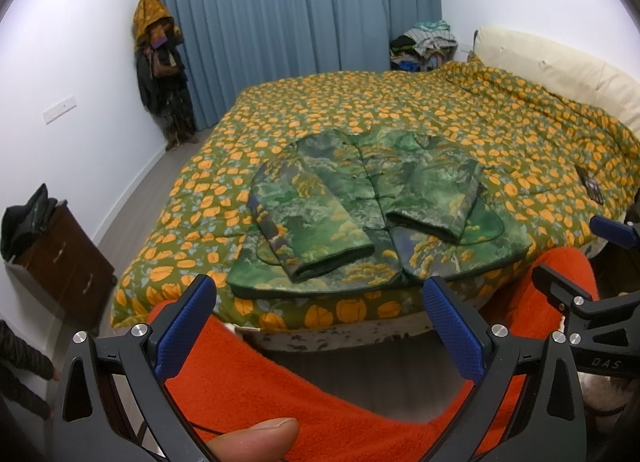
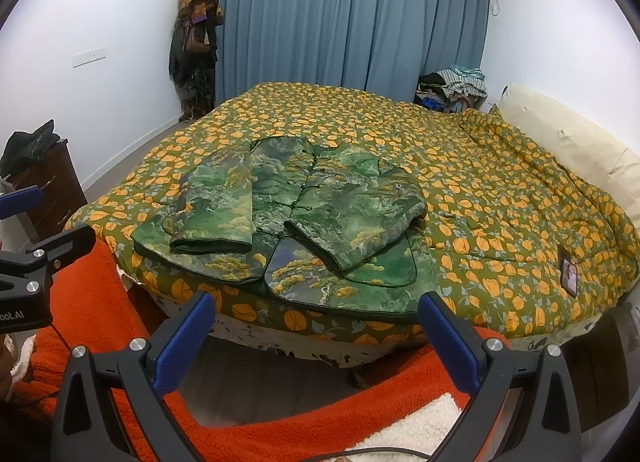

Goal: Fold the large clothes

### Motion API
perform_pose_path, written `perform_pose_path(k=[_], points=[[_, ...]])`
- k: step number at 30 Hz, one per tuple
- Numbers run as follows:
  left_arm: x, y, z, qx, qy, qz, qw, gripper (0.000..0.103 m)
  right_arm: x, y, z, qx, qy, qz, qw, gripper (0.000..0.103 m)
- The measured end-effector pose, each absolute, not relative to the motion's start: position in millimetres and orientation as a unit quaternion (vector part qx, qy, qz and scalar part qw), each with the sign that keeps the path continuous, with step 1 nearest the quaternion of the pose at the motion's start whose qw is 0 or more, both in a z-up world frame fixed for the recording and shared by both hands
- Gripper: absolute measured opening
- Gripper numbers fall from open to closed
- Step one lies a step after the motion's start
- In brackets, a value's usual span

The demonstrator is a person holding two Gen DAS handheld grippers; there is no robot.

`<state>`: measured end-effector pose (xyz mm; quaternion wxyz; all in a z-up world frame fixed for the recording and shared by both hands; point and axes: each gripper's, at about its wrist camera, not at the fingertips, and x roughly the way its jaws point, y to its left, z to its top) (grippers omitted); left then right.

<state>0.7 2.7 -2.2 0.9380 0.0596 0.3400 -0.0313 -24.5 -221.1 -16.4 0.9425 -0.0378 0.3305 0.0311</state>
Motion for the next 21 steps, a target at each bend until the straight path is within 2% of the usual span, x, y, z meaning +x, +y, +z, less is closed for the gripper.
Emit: perform_pose_path(k=[21], points=[[-2.6, -2.4, -6.9, 0.064, 0.341, -0.032, 0.937, 0.103, -25.0, -222.2, -18.2, -0.038, 0.331, 0.031, 0.942, 0.103]])
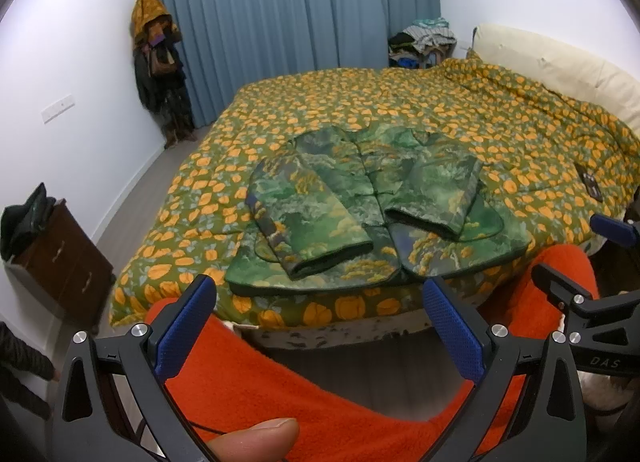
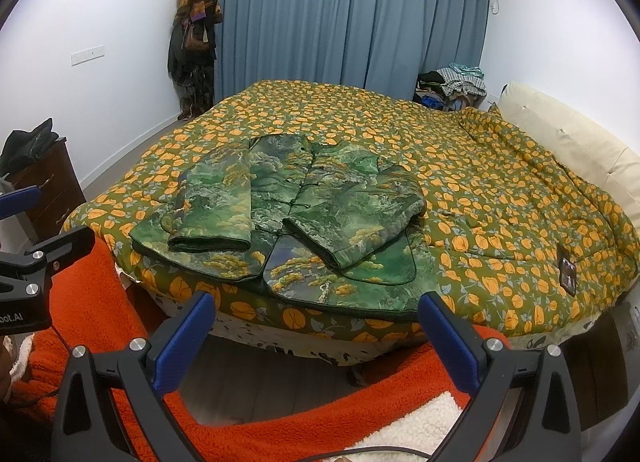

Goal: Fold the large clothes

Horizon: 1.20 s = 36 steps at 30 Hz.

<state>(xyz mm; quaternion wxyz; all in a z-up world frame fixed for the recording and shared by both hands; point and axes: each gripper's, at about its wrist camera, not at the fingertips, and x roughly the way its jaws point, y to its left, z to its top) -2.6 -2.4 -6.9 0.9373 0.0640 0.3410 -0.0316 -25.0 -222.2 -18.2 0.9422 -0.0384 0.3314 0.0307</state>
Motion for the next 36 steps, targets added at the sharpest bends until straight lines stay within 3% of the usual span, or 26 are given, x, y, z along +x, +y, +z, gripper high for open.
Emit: perform_pose_path(k=[36], points=[[18, -1, -18, 0.085, 0.348, -0.008, 0.934, 0.103, -1, -232, -18, -0.070, 0.353, -0.045, 0.932, 0.103]])
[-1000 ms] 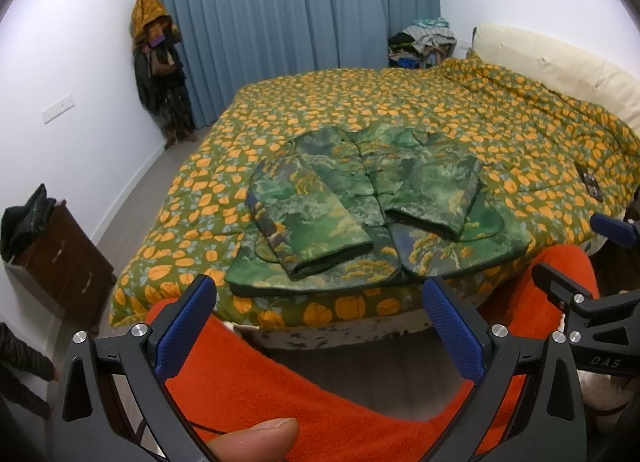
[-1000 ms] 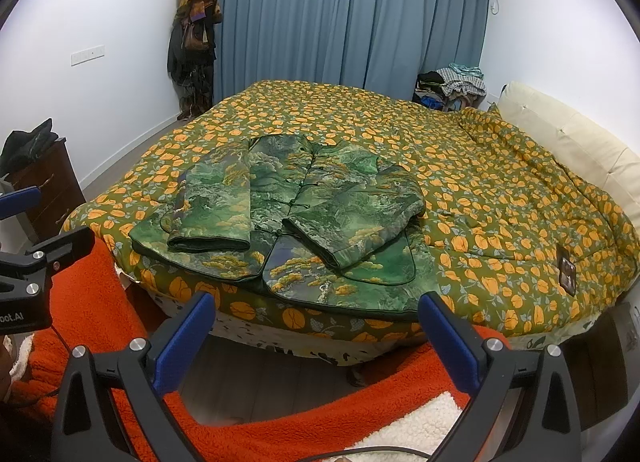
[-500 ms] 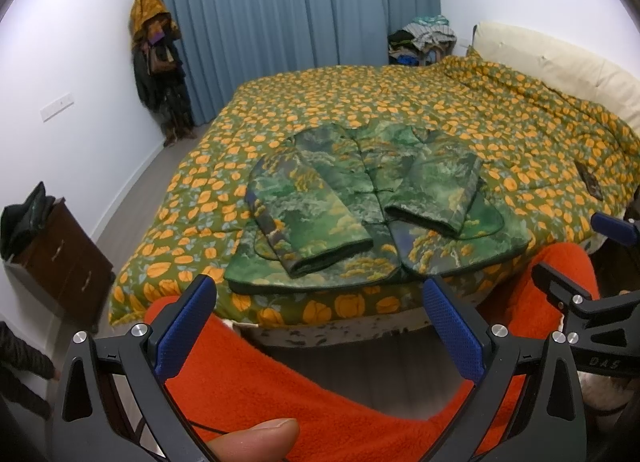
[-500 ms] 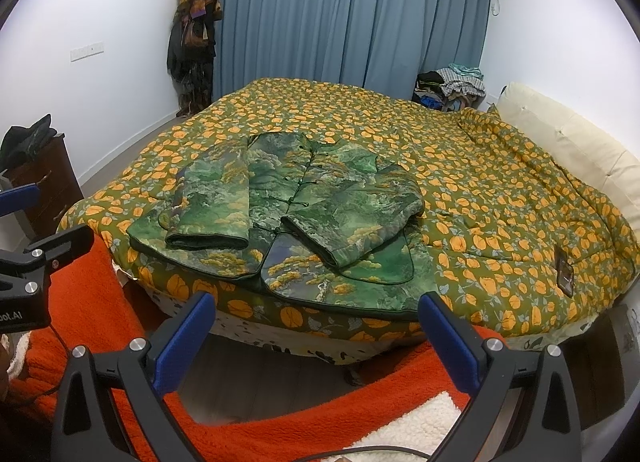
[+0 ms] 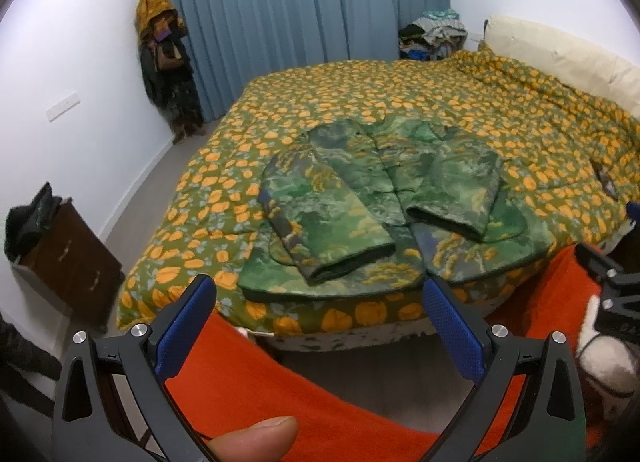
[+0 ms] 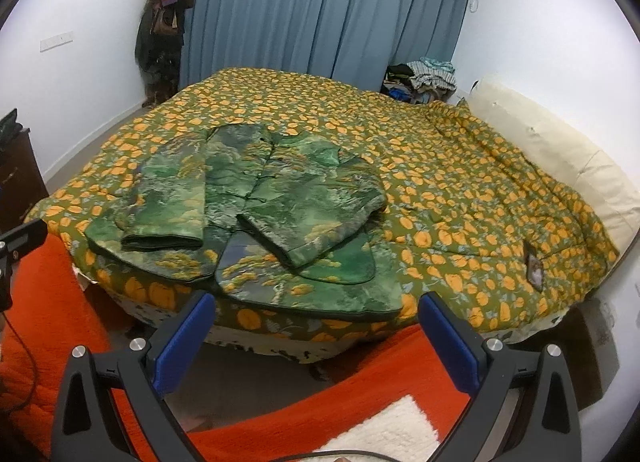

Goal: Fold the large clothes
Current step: 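Grasp a sleeve of the green jacket with the right tool while the left tool grasps the other sleeve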

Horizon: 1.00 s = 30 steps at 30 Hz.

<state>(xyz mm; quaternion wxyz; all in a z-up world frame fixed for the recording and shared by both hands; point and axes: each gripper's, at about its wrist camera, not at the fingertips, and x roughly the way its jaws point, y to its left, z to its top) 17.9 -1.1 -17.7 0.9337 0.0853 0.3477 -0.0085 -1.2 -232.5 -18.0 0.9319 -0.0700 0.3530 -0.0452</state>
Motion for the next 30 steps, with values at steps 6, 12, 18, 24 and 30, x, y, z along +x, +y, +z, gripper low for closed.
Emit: perform_pose_path(k=[6, 12, 18, 24, 30], points=[[23, 0, -20, 0.081, 0.350, -0.023, 0.933, 0.103, 6, -234, -17, -0.067, 0.359, -0.043, 0.930, 0.103], [49, 9, -19, 0.108, 0.334, -0.016, 0.936, 0.103, 30, -247, 5, -0.059, 0.333, 0.032, 0.941, 0.103], [83, 31, -28, 0.083, 0.365, -0.007, 0.927, 0.103, 80, -269, 19, -0.074, 0.273, 0.077, 0.956, 0.103], [103, 41, -51, 0.057, 0.393, 0.004, 0.918, 0.103, 163, -246, -69, -0.156, 0.359, 0.132, 0.911, 0.103], [118, 43, -83, 0.029, 0.439, -0.019, 0.898, 0.103, 226, -219, -161, -0.150, 0.424, 0.152, 0.880, 0.102]])
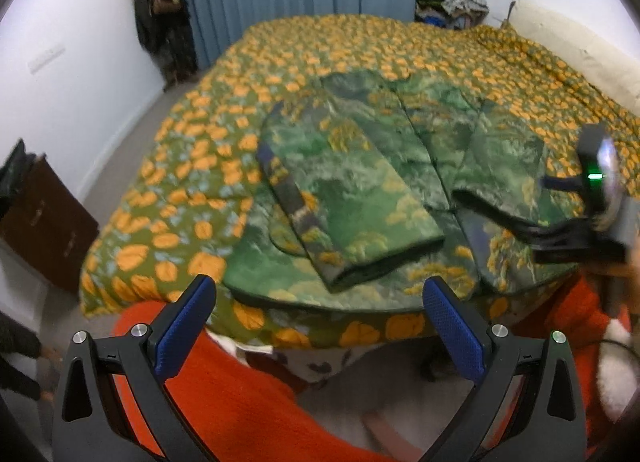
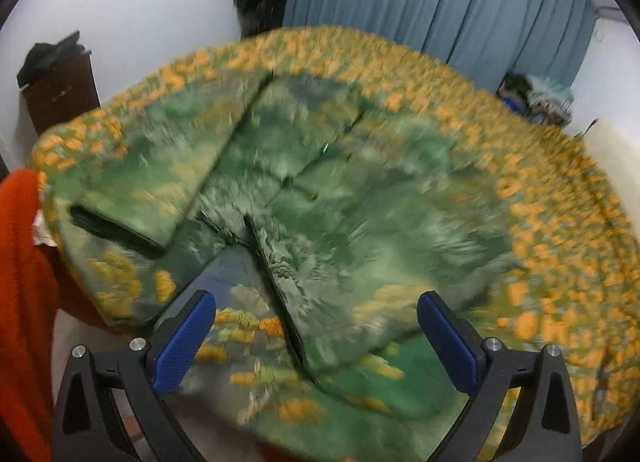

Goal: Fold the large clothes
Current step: 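Grasp a sleeve of the green jacket with the right tool while the left tool grasps the other sleeve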

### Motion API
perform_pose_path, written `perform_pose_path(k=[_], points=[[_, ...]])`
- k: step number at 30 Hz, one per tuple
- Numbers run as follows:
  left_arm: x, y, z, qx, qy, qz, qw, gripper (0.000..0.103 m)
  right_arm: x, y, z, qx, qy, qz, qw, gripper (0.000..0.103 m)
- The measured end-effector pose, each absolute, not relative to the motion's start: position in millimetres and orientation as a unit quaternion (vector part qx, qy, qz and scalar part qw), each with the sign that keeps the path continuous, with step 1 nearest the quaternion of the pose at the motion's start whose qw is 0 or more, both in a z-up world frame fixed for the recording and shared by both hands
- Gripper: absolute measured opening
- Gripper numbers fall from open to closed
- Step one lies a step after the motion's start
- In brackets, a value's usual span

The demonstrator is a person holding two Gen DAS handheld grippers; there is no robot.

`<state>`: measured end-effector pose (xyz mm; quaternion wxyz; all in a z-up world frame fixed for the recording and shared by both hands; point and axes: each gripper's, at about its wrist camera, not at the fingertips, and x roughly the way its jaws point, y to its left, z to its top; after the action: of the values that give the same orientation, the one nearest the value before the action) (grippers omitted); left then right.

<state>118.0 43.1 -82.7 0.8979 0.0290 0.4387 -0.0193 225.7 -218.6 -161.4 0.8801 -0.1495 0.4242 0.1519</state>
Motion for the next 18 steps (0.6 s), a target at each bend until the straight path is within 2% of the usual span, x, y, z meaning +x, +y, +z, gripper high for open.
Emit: perform_pose_path(k=[2, 3, 4, 5, 7, 11, 18], points=[[122, 43, -88, 0.022, 0.447, -0.030, 0.894, 0.103, 242, -214, -187, -0.150, 0.436, 0.140, 0.876, 0.101], [124, 42, -90, 0.023, 0.448, -0.034, 0.893, 0.103, 248, -215, -194, -0.149, 0.441, 0.131, 0.875, 0.090], [125, 42, -91, 0.024, 0.447, -0.037, 0.893, 0.103, 255, -219, -202, -0.137, 0.451, 0.120, 0.874, 0.067], [127, 40, -93, 0.029, 0.446, -0.039, 0.894, 0.103, 256, -222, -203, -0.123, 0.455, 0.117, 0.874, 0.055], [131, 39, -94, 0.034, 0.444, -0.045, 0.894, 0.103, 256, -237, -194, -0.080, 0.455, 0.107, 0.880, 0.015], [145, 37, -98, 0.059, 0.440, -0.063, 0.894, 0.103, 238, -286, -139, -0.004, 0.416, 0.080, 0.906, 0.014], [182, 19, -110, 0.126, 0.443, -0.142, 0.876, 0.103, 215, -423, -55, 0.048, 0.334, -0.051, 0.940, 0.014]])
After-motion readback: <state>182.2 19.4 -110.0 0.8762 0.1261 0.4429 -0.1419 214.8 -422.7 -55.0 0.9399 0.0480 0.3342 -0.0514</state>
